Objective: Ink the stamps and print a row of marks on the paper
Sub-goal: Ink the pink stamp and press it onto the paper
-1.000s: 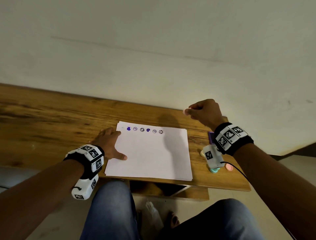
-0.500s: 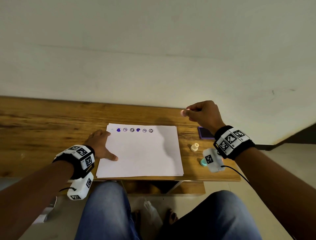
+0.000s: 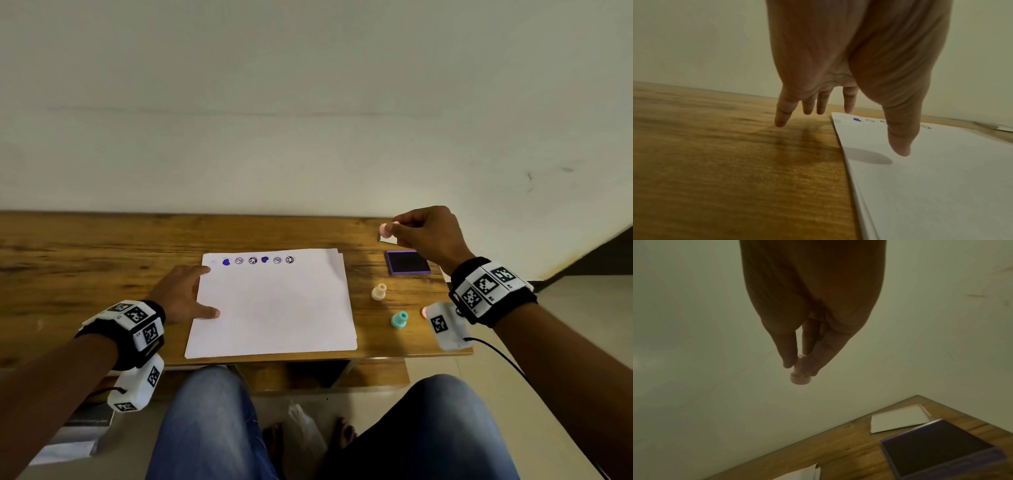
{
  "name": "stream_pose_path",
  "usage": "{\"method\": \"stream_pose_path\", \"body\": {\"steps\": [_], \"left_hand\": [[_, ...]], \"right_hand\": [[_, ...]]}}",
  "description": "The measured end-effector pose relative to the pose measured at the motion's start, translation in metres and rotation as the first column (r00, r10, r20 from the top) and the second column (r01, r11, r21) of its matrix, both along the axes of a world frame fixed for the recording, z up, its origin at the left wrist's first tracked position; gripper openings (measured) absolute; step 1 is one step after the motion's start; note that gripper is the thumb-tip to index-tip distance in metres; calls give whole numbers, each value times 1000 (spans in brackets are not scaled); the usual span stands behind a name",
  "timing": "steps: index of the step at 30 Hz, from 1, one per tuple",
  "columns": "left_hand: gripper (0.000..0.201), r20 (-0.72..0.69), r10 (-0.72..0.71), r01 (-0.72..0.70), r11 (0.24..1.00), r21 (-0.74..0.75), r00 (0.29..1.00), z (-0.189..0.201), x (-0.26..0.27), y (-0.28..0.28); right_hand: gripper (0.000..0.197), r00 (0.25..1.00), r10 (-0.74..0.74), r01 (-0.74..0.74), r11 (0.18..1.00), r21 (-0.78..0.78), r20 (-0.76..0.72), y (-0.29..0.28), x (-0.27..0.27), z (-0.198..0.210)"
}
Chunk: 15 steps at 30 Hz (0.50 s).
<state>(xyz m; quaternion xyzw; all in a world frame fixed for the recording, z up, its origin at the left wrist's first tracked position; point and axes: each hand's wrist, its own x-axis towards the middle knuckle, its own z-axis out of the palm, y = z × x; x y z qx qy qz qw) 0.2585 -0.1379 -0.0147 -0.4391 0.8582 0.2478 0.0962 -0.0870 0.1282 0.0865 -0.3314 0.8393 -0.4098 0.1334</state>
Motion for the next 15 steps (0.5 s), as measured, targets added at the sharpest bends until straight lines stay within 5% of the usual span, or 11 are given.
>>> {"method": "stream_pose_path", "body": {"steps": [7, 11, 15], "left_hand": [[55, -80, -153, 141, 980, -138, 985, 15, -17, 19], [30, -174, -227, 228, 973, -13, 958, 36, -52, 54], [26, -312, -242, 290, 950, 118, 919, 50, -97, 113]], "right_hand": [[25, 1000, -14, 14, 999, 47, 3, 17, -11, -2], [33, 999, -22, 20, 997, 71, 29, 32, -21, -3], [34, 999, -7, 4, 996, 92, 36, 59, -34, -5]]}}
